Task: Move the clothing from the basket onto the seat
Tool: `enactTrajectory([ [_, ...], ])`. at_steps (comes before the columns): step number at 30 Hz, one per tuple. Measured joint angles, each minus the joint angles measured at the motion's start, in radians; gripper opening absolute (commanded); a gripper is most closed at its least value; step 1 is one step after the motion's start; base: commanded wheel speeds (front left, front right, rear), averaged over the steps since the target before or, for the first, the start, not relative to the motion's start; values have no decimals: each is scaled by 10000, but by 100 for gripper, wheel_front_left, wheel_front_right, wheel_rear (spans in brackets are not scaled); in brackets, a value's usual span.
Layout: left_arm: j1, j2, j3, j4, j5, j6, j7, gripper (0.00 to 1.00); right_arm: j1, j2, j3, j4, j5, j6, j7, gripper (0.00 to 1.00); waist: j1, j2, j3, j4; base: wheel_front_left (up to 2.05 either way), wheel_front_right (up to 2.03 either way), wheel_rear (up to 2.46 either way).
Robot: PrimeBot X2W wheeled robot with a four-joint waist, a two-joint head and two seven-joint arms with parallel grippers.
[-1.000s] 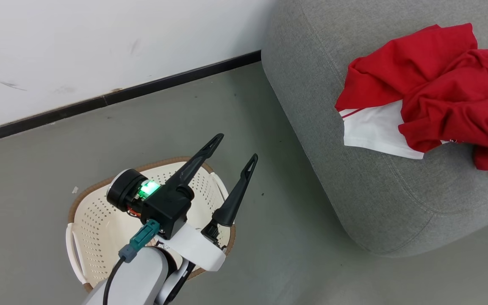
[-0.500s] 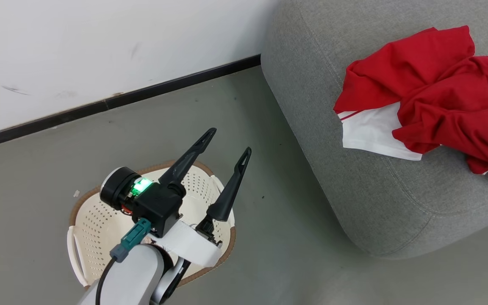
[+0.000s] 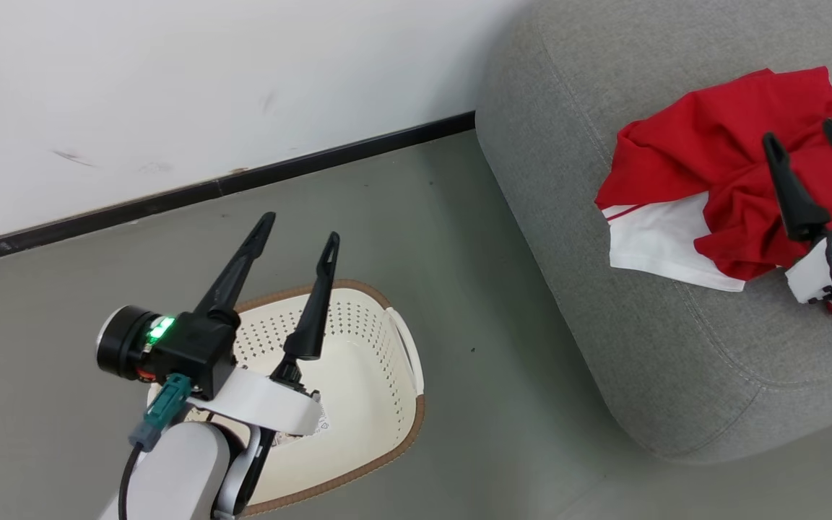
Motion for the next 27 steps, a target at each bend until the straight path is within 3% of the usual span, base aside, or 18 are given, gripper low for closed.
enactTrajectory([
  [10, 641, 69, 848, 79, 52, 861, -207, 100, 8, 660, 433, -650, -65, 0, -408, 100, 0, 0, -332, 641, 0, 0, 0],
  [27, 1696, -46, 1733, 483, -525, 1423, -389, 100, 1205, 1735, 700, -1114, -809, 0, -619, 100, -1, 0, -1128, 1853, 0, 0, 0],
])
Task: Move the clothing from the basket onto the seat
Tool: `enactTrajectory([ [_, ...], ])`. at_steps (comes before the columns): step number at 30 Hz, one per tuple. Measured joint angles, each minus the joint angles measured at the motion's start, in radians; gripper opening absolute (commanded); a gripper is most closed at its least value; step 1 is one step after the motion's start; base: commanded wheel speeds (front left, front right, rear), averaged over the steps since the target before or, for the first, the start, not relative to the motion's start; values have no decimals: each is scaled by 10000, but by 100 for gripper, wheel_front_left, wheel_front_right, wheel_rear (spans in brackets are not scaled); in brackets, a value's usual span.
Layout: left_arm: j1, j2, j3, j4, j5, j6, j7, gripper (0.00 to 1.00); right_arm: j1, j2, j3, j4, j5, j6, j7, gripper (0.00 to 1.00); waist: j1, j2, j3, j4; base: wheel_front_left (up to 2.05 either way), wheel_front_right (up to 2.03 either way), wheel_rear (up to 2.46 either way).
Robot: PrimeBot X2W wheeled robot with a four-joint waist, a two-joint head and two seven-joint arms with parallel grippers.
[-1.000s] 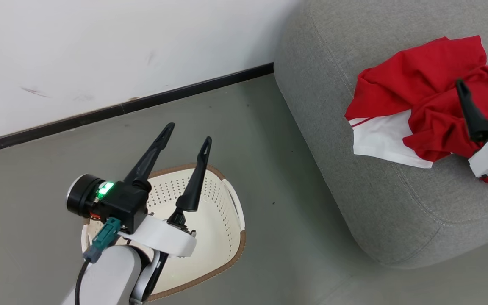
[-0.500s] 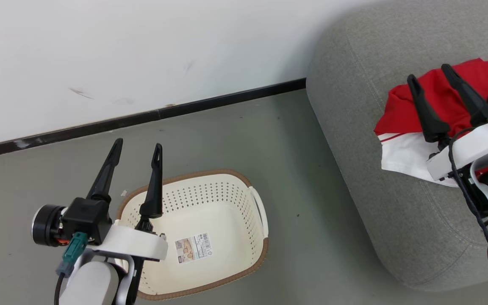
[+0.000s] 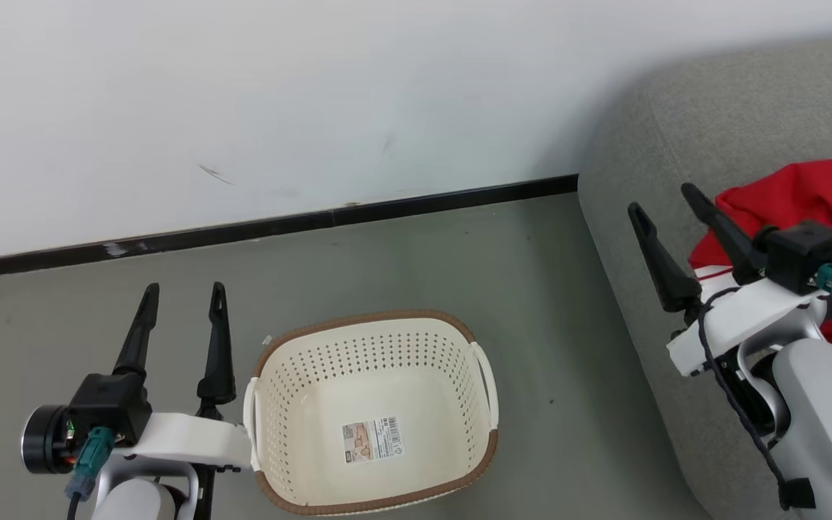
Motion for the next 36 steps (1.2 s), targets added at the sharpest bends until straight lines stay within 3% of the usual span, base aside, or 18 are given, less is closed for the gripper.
enactTrajectory([
  [11, 698, 111, 462, 267, -48, 142, -27, 100, 1148, 483, -543, -56, -796, 0, -113, 100, 1, 0, -582, 561, 0, 0, 0],
  [21, 1155, 272, 533, 692, -65, 219, -36, 100, 2407, 1275, -1078, -219, -1183, 0, -201, 100, 0, 0, -1169, 1008, 0, 0, 0],
  [36, 1534, 424, 533, 1151, -69, 226, -35, 100, 3991, 1847, -1645, -485, -1914, 0, -209, 100, 0, 0, -1979, 1442, 0, 0, 0],
])
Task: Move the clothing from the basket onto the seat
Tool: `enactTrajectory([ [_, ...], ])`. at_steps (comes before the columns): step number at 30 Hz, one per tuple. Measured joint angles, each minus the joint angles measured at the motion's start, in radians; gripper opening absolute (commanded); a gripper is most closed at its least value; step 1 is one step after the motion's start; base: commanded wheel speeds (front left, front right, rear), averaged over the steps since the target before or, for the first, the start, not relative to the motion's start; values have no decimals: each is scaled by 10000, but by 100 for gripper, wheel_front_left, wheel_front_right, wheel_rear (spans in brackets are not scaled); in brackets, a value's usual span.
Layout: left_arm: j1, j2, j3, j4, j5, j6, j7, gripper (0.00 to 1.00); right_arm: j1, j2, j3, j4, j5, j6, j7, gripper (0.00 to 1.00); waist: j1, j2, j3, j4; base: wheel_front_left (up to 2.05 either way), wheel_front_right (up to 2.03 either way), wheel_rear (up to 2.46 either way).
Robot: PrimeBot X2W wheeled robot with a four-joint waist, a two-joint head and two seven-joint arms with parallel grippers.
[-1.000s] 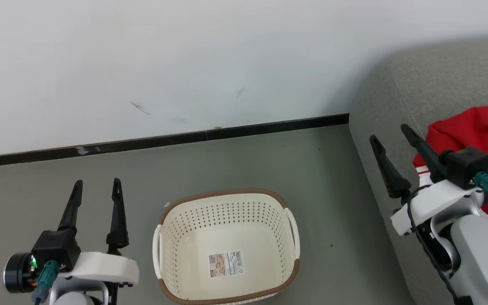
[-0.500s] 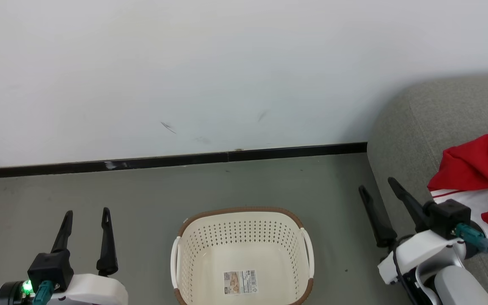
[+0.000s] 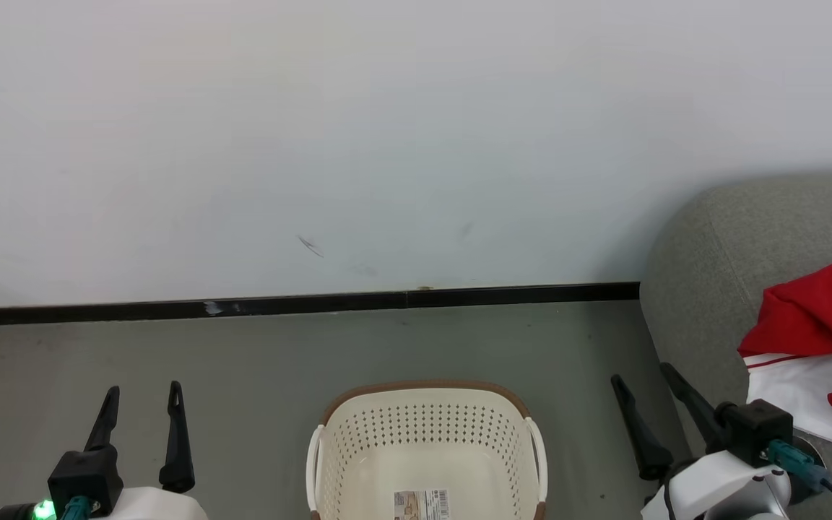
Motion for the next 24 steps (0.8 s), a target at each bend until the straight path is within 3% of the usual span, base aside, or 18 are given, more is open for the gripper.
enactTrajectory([
  [22, 181, 86, 10, 286, -48, 0, 240, 100, 816, 244, -65, -625, -309, 0, 19, 100, 0, 0, -234, 45, 0, 0, 0],
  [23, 183, 81, 8, 313, -44, -2, 234, 0, 823, 255, -63, -612, -307, 0, 21, 0, 0, 0, -230, 47, 0, 0, 0],
  [24, 196, 23, -15, 416, -42, -8, 234, 0, 830, 280, -52, -502, -307, 0, 21, 0, 0, 0, -231, 47, 0, 0, 0],
])
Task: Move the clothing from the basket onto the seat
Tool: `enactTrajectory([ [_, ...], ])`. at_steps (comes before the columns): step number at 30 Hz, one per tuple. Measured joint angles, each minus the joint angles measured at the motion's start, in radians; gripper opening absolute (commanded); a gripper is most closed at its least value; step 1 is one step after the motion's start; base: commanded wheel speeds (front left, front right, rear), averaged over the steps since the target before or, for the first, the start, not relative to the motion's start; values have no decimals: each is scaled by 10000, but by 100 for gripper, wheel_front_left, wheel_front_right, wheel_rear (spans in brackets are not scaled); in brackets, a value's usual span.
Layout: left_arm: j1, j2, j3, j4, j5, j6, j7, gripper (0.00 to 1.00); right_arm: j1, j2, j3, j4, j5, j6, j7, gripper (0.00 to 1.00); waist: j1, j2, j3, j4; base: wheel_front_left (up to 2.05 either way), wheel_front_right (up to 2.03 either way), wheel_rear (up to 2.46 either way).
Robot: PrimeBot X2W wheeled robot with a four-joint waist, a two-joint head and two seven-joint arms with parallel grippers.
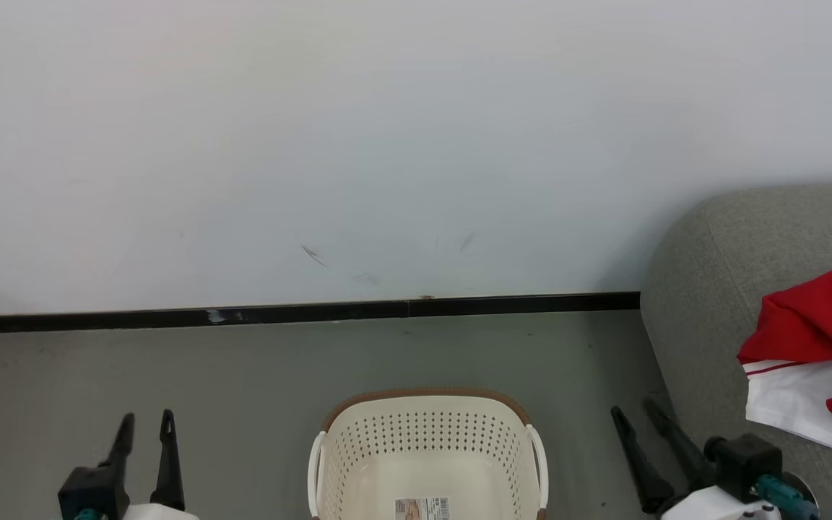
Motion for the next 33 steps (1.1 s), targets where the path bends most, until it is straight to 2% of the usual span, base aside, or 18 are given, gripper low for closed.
enactTrajectory([
  [5, 342, -391, -132, 370, -29, -13, 13, 0, 417, 82, 75, 385, 33, 0, 2, 0, 0, 0, 2, -1, 0, 0, 0],
  [12, 340, -433, 165, 453, -775, -276, 347, 0, 448, 82, 127, 299, 736, 0, 2, 0, 0, 0, 23, -17, 0, 0, 0],
  [22, 331, -554, 451, 495, -2148, -587, 700, 0, 516, 82, 73, 123, 2648, 0, 167, 0, 6, 0, 95, -48, 0, 0, 0],
  [27, 318, -619, 602, 497, -2736, -811, 886, 0, 487, 82, -130, 127, 3603, 0, 378, 0, 34, 0, 135, -68, 0, 0, 0],
  [33, 301, -742, 784, 495, -3459, -1074, 1083, 0, 474, 77, -232, 130, 4521, 0, 623, 0, 89, 0, 159, -92, 0, 0, 0],
])
